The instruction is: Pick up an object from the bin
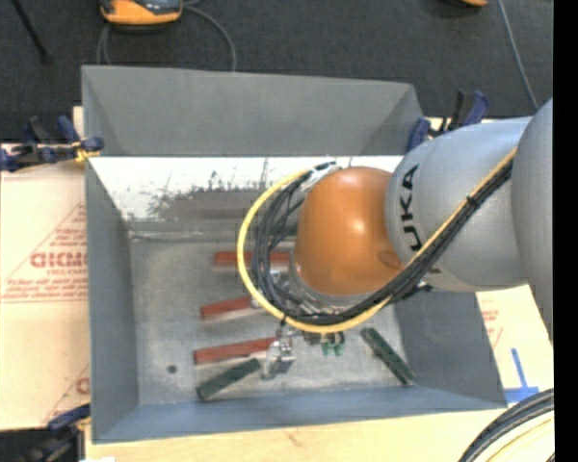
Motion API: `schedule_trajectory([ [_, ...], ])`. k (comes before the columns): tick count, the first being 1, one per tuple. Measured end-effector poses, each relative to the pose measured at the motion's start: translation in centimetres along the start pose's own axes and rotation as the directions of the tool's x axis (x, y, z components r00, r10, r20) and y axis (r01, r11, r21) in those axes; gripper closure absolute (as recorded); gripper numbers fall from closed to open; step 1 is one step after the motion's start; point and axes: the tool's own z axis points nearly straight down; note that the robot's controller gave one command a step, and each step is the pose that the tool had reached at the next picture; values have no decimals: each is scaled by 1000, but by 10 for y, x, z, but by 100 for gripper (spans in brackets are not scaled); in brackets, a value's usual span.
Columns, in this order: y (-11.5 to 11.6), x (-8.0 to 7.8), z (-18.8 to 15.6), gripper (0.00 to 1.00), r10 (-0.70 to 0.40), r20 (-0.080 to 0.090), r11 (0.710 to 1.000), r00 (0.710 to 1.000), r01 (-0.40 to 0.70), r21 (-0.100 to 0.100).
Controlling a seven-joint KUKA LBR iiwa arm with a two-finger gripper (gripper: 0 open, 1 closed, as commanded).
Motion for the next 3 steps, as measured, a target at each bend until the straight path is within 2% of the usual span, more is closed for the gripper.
schedule_trajectory([
  [1, 2, -17, 66, 0, -76, 3, 997, 997, 76, 1],
  [2, 3, -18, 68, 100, -85, 4, 996, 996, 85, -1],
  [3, 3, -18, 68, 100, -85, 4, 996, 996, 85, -1],
])
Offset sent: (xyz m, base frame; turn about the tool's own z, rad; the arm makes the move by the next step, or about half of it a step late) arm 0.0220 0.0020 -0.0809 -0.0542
